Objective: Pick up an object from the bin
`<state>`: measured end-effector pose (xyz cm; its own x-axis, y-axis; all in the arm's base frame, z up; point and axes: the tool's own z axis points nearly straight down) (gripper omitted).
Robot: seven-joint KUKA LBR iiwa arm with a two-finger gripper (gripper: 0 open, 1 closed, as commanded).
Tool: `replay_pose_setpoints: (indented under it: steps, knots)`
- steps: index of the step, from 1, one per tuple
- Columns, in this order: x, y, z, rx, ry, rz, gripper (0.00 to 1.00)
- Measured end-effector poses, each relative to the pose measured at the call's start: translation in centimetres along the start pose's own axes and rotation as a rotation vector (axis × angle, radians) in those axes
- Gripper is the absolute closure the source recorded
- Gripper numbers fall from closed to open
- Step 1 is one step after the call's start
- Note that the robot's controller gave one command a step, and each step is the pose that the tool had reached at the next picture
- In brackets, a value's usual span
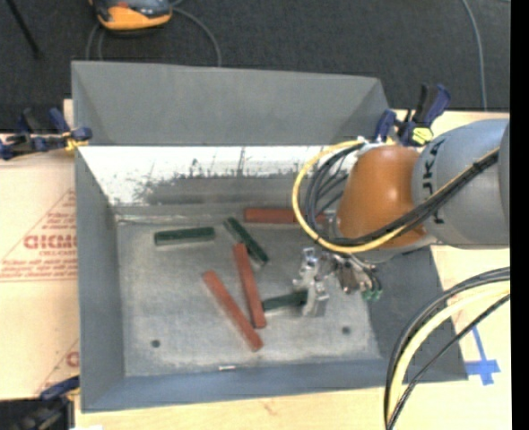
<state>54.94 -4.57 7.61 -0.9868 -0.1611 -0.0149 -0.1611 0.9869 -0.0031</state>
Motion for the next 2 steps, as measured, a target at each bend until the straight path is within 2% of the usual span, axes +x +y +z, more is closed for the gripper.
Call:
replay_pose_setpoints:
  steps: [1, 2]
  knots:
    - [0.0, 0.0, 0.0, 0.0, 0.0, -0.001, 1.0]
    - [0.2, -1.5, -14.8, -0.001, 0.009, 0.021, 1.0]
